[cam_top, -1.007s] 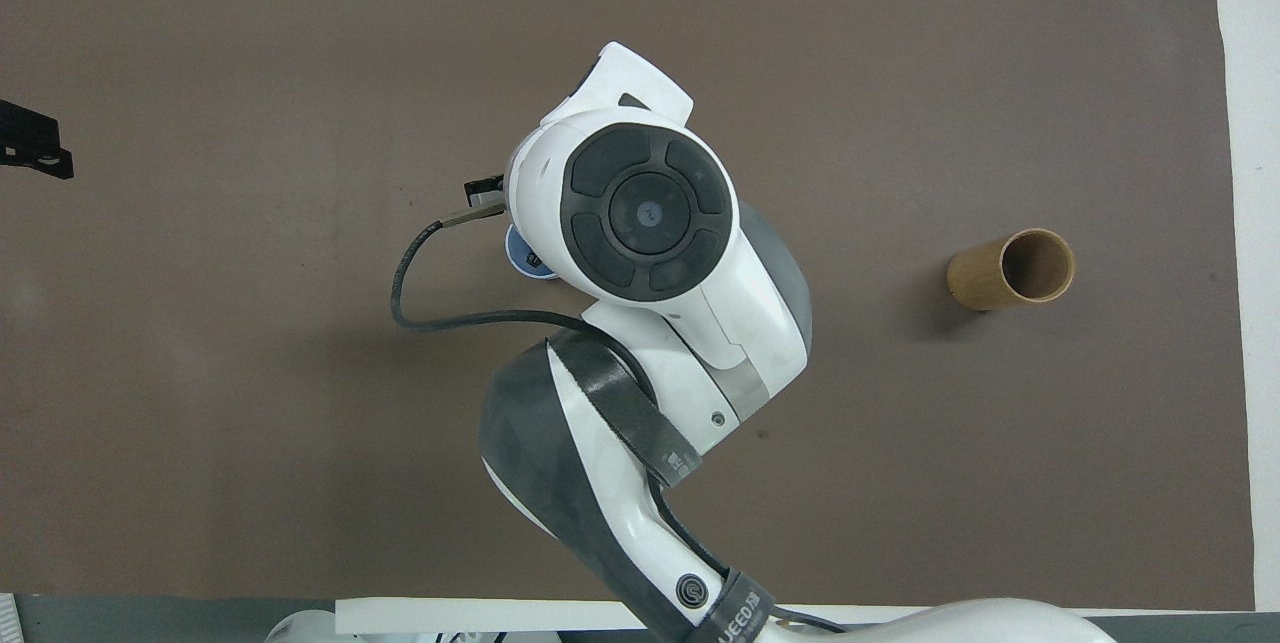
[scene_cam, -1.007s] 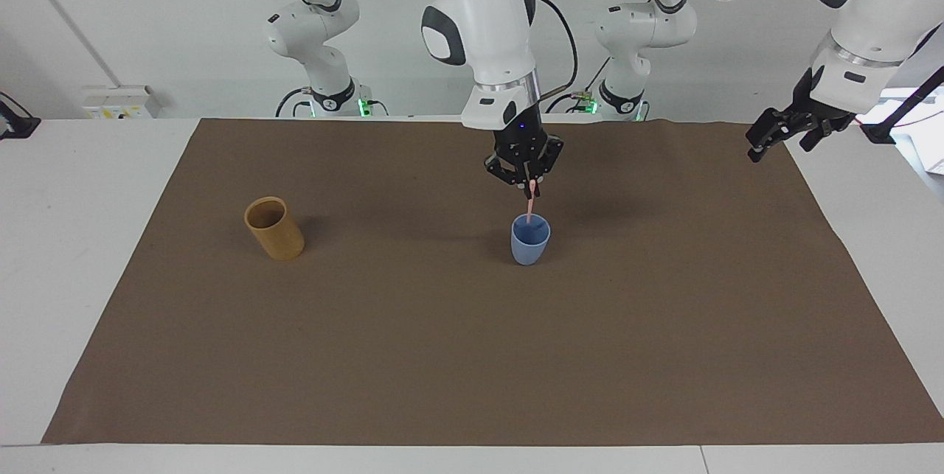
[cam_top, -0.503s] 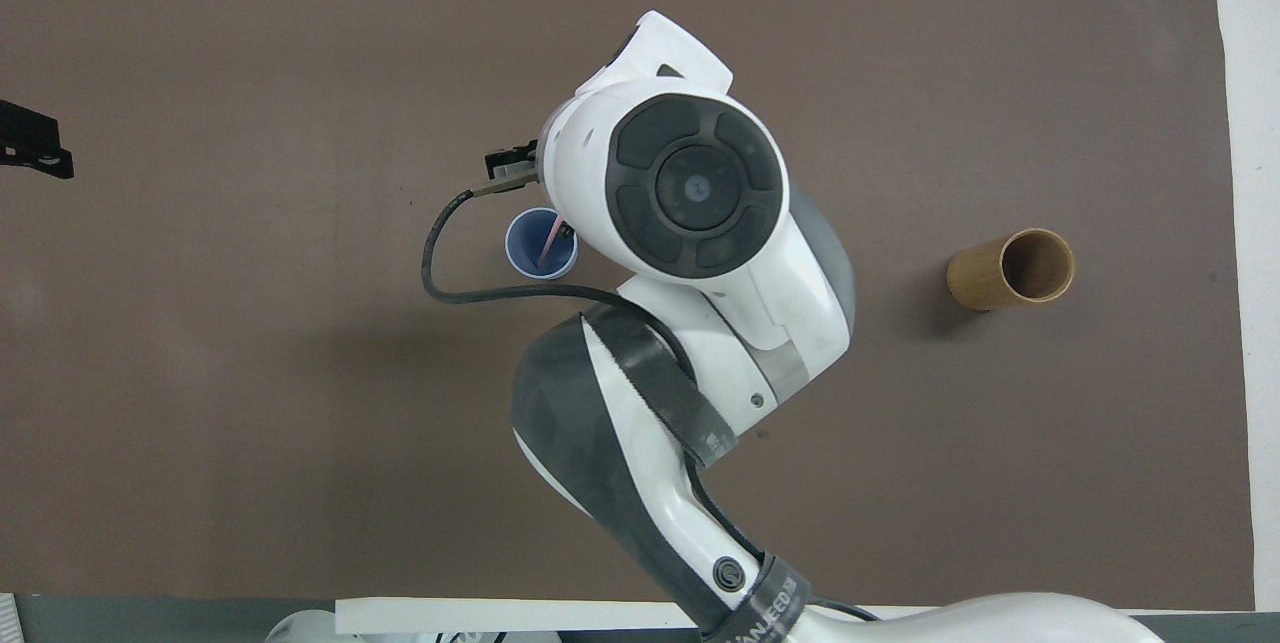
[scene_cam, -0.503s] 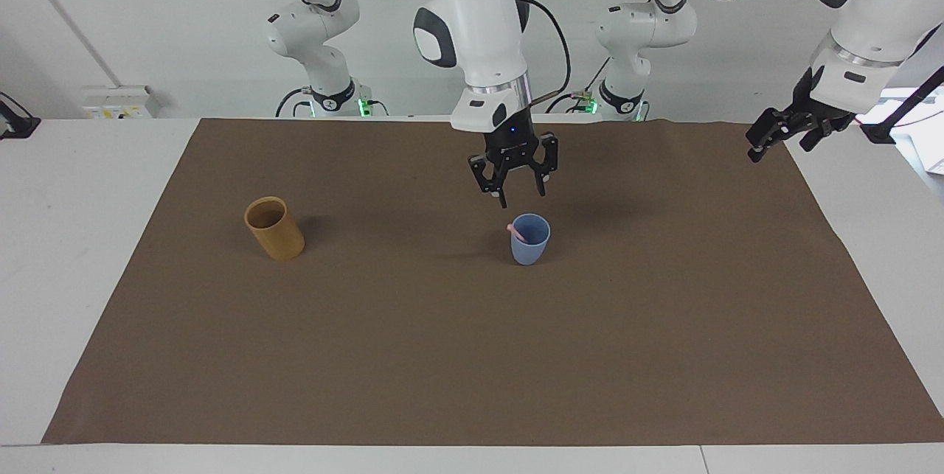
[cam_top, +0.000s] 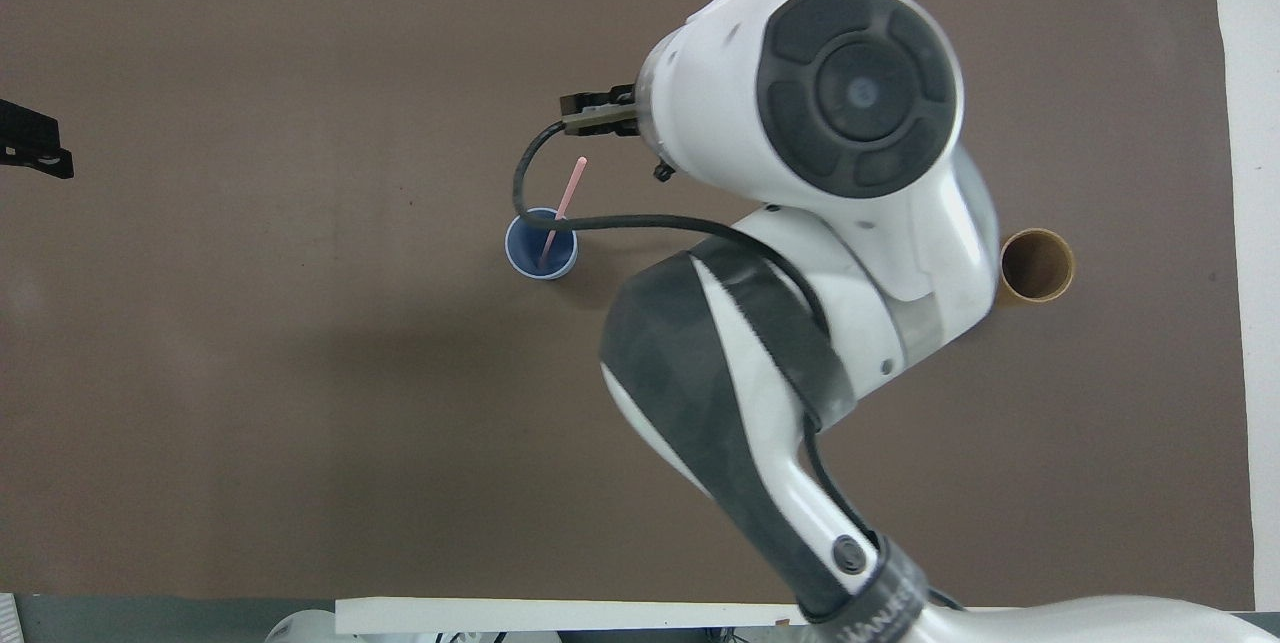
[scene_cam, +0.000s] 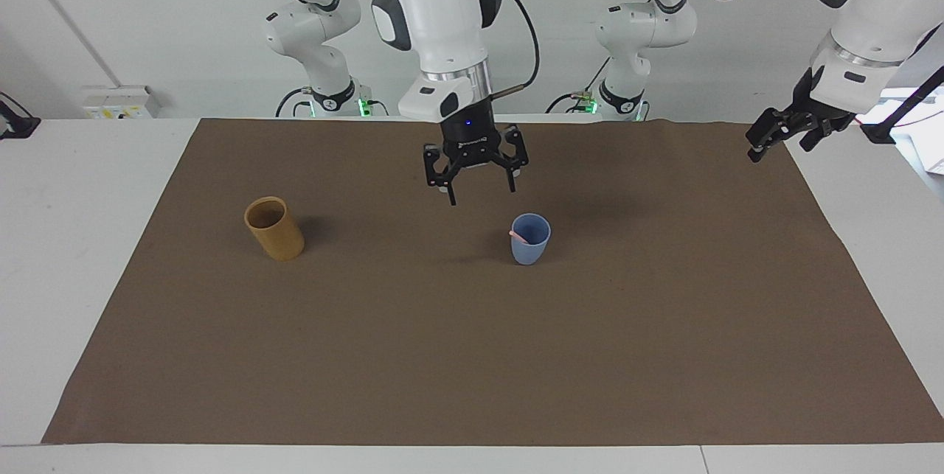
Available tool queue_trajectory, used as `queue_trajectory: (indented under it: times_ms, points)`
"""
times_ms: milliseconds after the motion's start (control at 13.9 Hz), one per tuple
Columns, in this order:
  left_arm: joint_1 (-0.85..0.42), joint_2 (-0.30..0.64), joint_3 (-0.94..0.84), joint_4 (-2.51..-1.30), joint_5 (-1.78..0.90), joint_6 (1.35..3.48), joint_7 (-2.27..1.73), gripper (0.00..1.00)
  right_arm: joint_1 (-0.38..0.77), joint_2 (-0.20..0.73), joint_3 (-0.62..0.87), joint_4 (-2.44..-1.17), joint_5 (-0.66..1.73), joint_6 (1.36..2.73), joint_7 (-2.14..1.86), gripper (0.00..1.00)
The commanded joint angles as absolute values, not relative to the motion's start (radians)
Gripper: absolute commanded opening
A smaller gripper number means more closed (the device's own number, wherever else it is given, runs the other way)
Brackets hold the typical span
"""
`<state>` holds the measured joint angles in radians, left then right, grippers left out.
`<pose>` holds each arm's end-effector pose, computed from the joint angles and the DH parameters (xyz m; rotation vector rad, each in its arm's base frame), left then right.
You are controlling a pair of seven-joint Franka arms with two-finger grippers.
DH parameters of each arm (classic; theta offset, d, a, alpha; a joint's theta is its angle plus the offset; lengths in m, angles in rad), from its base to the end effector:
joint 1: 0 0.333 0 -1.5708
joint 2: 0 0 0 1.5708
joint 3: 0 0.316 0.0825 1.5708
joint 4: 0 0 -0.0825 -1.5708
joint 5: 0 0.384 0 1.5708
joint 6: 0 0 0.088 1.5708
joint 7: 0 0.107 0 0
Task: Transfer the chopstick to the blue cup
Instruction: 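Open the right gripper and retract it to rest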
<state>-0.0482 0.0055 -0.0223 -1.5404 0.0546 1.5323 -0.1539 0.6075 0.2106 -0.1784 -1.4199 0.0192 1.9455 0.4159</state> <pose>0.5517 -0.0329 0.6326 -3.0831 -0.1313 0.0114 0.5860 0.2837 0.6116 -2.9937 -0.0282 -0.4490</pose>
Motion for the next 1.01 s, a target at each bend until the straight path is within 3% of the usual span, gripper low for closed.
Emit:
queue_trajectory:
  times_ms: [0, 288, 431, 935]
  points:
    - [-0.052, -0.002, -0.018, -1.546, 0.057, 1.52, -0.152, 1.0, 0.409, 0.091, -0.181, -1.434, 0.023, 1.727, 0.284, 1.0]
    - [-0.052, -0.002, -0.018, -1.546, 0.057, 1.52, -0.153, 1.0, 0.177, 0.034, -0.183, -1.402, 0.017, 1.438, 0.043, 1.0]
    - [-0.052, -0.002, -0.018, -1.546, 0.057, 1.52, -0.152, 1.0, 0.102, -0.004, -0.181, -1.467, 0.014, 1.417, -0.055, 1.0]
    - [-0.052, -0.002, -0.018, -1.546, 0.057, 1.52, -0.153, 1.0, 0.086, -0.049, -0.137, -1.525, -0.021, 1.365, -0.074, 1.0]
